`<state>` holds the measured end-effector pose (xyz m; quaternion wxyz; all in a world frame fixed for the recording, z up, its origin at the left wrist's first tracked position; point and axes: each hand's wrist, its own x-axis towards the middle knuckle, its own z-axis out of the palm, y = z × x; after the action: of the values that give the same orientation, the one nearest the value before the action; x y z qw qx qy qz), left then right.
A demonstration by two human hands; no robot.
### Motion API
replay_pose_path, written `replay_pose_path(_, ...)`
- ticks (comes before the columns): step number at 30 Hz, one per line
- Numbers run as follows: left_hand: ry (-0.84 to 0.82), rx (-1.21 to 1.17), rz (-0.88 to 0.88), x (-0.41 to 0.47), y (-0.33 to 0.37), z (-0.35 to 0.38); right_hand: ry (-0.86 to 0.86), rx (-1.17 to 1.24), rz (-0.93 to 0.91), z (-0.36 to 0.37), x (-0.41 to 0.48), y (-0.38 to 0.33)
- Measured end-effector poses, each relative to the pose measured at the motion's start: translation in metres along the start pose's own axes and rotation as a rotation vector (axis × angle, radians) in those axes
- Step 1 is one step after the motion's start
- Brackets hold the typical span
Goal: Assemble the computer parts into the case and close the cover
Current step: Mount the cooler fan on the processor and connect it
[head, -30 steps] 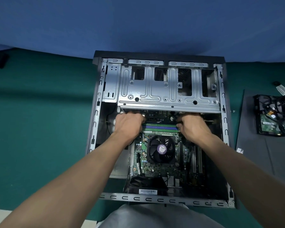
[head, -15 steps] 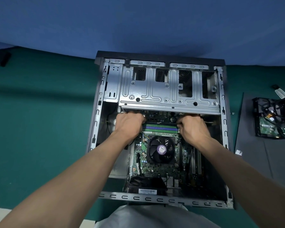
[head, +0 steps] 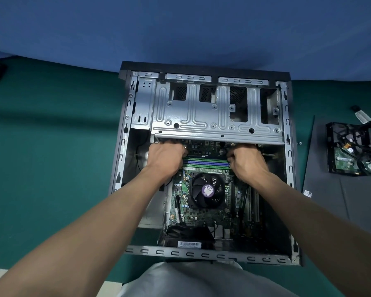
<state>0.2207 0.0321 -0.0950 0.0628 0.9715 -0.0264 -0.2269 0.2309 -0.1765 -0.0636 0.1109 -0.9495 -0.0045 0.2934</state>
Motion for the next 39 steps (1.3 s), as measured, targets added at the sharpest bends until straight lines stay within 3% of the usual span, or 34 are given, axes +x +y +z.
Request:
replay_pose_path(19,0.033,-0.018,-0.023,-0.002,0.003,-0.001,0.080,0.014,-0.012,0.007,0.004,0.005)
replay_pose_path(28,0.012,-0.095,-0.031,-0.004,0.004,0.002,0.061,0.087,0.083,0.017,0.010,0.005)
replay_pose_path(39,0.019,-0.188,-0.116,-0.010,0.008,0.002,0.054,0.198,0.376,0.020,0.027,-0.004)
